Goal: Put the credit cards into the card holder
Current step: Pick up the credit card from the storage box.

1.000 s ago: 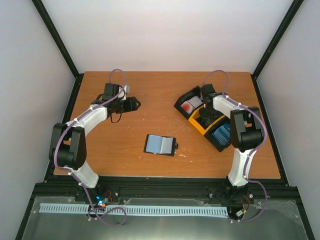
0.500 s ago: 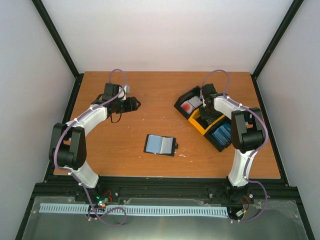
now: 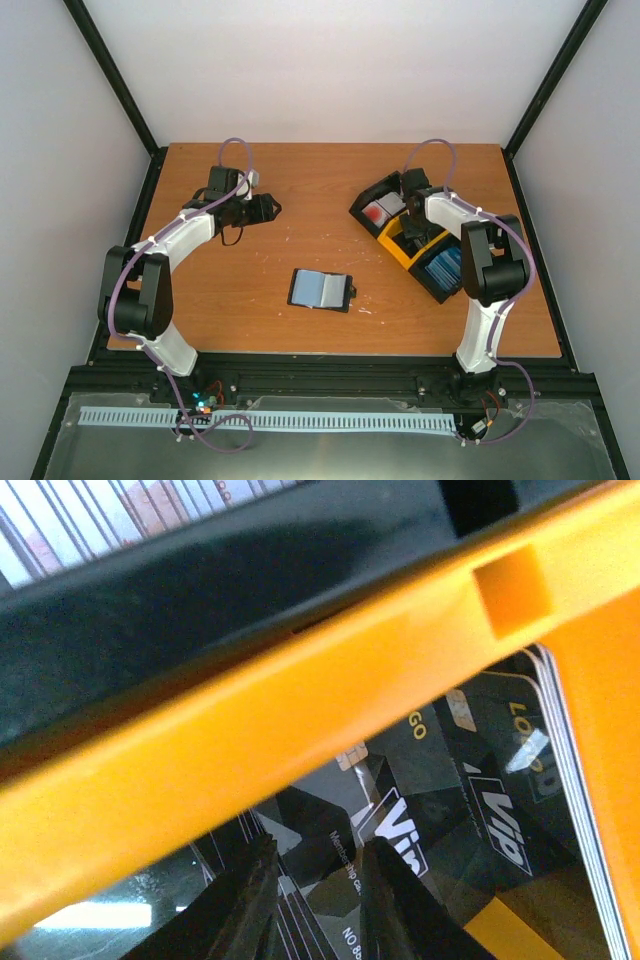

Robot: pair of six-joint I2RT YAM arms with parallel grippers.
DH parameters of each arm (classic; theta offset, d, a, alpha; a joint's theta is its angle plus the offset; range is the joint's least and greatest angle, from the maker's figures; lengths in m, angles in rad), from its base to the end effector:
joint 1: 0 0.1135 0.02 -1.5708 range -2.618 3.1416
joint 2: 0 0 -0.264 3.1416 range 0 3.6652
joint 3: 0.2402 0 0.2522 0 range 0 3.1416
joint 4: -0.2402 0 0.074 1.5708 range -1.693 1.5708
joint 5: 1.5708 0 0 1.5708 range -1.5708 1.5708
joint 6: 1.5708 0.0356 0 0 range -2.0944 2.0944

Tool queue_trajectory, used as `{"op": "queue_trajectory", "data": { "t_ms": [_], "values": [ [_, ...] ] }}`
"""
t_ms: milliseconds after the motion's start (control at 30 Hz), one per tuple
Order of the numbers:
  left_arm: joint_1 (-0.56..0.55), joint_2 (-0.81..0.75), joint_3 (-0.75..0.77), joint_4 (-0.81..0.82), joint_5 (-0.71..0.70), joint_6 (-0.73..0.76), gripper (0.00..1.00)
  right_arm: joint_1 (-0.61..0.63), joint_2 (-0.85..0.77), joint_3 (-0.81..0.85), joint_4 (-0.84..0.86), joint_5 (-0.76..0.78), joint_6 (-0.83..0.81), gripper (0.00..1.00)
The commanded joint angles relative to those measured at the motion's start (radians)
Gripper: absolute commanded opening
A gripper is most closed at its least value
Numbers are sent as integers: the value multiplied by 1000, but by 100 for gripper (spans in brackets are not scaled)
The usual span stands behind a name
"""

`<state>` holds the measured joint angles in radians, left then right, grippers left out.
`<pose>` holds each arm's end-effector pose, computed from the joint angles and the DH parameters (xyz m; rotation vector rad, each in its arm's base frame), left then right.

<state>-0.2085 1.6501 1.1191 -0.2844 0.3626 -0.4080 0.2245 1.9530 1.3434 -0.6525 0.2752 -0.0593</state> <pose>0.3458 -0.0861 0.2263 -0.0662 2.4388 -0.7179 0.3790 0.0766 0.1642 -0.3353 2.7723 -0.3495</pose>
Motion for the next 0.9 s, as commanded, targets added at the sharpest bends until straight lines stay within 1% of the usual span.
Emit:
{"op": "queue_trajectory", "data": {
  "t_ms": [0, 667, 867],
  "values": [
    [1, -24, 4, 22, -5, 23, 69, 1, -30, -6, 12, 89, 6, 23],
    [1, -27, 1, 23, -7, 24, 69, -4, -60, 33, -38, 125, -14, 19],
    [0, -26, 1, 23, -6, 24, 69, -24, -63, 39, -50, 117, -17, 18]
  ]
}}
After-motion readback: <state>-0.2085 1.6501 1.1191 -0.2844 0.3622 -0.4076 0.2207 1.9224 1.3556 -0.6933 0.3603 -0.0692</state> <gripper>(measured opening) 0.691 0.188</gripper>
